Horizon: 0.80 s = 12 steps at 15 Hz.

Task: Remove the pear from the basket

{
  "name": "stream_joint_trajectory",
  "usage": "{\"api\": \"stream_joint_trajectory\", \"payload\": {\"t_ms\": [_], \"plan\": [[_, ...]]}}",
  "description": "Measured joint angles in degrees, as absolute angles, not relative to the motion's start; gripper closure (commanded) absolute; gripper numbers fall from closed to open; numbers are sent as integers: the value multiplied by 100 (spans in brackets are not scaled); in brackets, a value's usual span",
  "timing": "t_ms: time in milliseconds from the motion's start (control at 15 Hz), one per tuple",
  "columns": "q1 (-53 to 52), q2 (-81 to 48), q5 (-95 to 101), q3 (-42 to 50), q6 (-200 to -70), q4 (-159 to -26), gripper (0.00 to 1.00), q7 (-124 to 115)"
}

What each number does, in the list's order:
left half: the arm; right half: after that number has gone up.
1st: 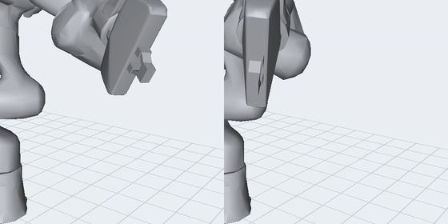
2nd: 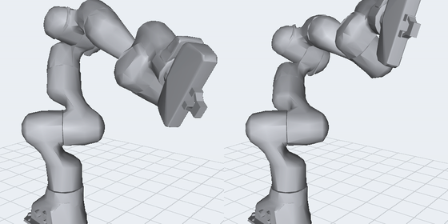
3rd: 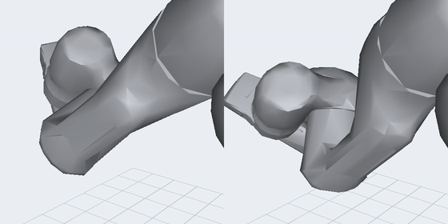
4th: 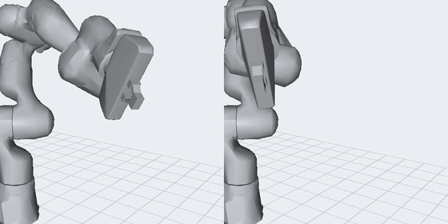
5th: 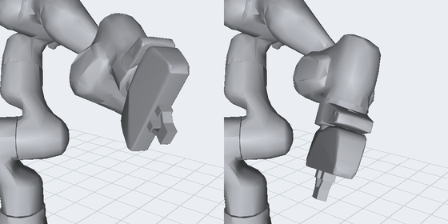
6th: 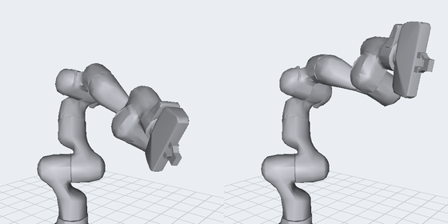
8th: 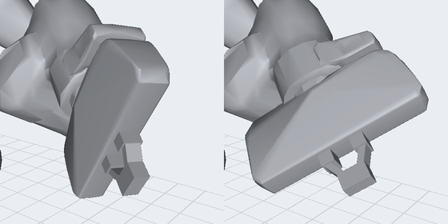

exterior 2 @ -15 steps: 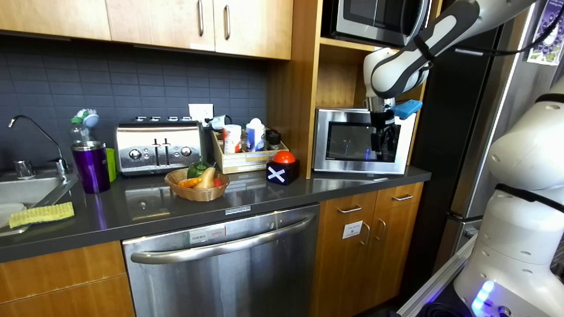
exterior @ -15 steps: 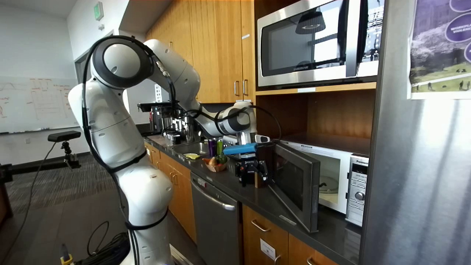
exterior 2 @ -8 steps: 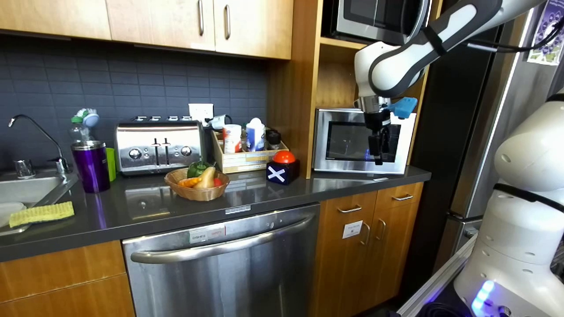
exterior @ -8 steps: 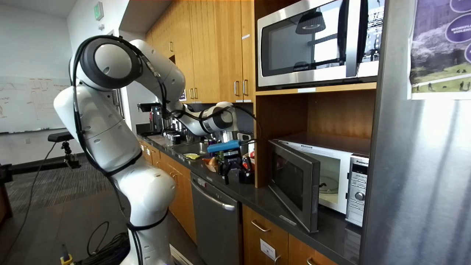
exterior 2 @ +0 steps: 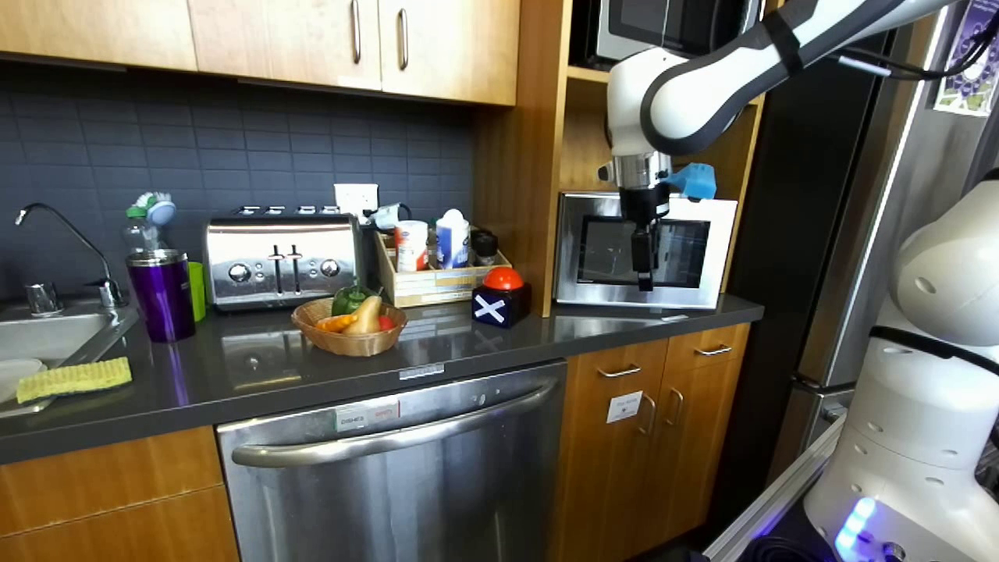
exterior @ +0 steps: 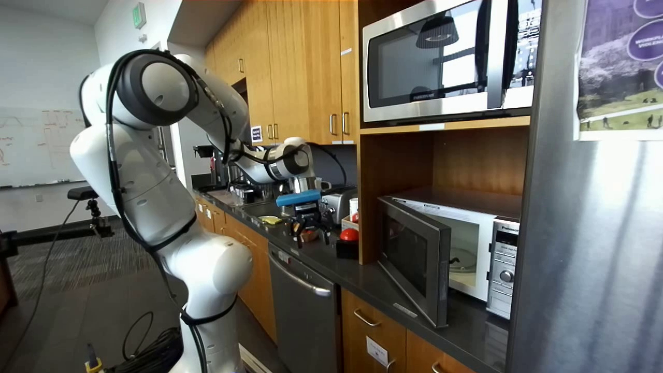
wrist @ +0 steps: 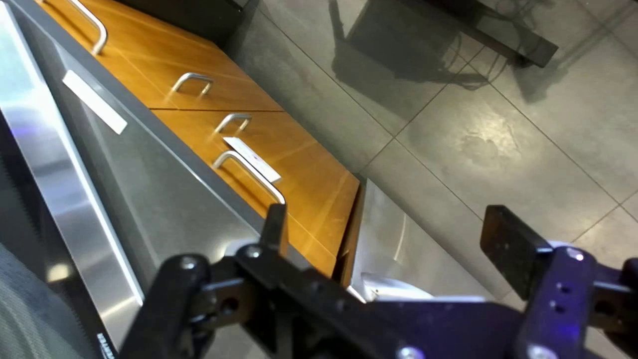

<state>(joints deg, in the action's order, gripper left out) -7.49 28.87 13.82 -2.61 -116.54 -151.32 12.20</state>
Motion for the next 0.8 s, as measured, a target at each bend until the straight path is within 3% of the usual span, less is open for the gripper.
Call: {"api": "stream_joint_trajectory", "payload": {"t_ms": [800], "plan": [[-1220, 2594, 1172, -383, -12061, -14670, 0, 1662]]}}
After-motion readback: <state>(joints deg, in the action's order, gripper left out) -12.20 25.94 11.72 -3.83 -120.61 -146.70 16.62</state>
